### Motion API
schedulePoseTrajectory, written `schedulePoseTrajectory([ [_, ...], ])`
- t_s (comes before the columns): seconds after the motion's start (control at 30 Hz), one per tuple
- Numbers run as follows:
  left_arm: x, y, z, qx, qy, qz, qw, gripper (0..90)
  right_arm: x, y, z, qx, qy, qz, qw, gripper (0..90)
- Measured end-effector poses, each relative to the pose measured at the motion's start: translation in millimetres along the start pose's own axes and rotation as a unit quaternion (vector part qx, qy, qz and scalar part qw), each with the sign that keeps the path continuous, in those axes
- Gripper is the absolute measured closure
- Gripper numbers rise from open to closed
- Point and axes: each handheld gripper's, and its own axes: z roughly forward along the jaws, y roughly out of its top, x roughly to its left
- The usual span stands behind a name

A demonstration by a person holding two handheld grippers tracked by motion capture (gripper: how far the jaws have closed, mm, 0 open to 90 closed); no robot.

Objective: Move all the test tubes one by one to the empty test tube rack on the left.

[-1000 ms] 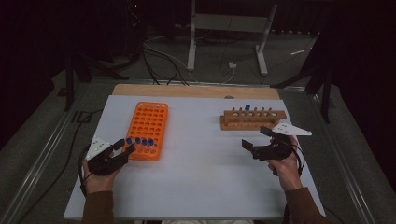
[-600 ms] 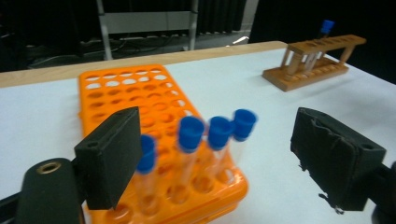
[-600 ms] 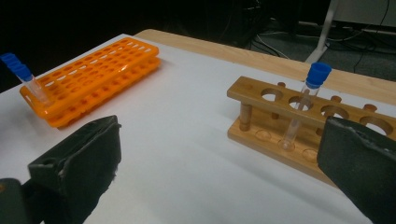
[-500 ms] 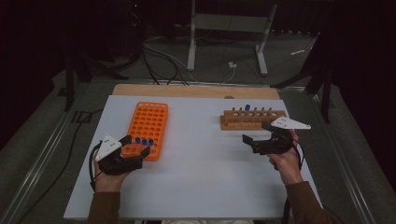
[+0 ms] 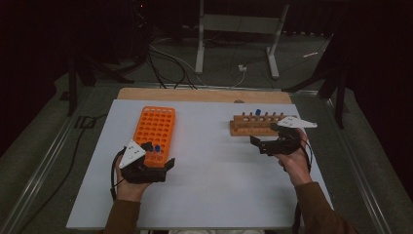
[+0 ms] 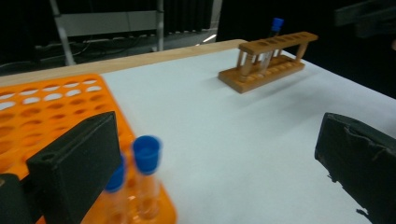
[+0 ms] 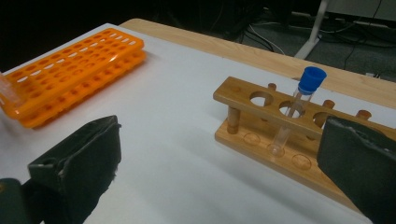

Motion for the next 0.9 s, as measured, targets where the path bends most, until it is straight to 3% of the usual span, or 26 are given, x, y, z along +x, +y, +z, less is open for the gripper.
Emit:
schedulePoseTrajectory([
  [0.53,-34.2,-5.6,27.5,0.027,-0.046,0.029,0.9981,0.8,-15.9,16.2,25.6,0.012,-0.027,0.001,0.9995,2.3],
  [0.77,-42.7,-9.6,35.3,0.039,-0.059,0.036,0.9969,0.8,-32.9,20.8,40.0,0.018,-0.047,0.014,0.9986,2.5],
  [0.9,-45.2,-11.3,37.5,0.04,-0.066,0.035,0.9964,0.8,-44.7,20.1,49.9,0.023,-0.052,0.029,0.998,7.1],
])
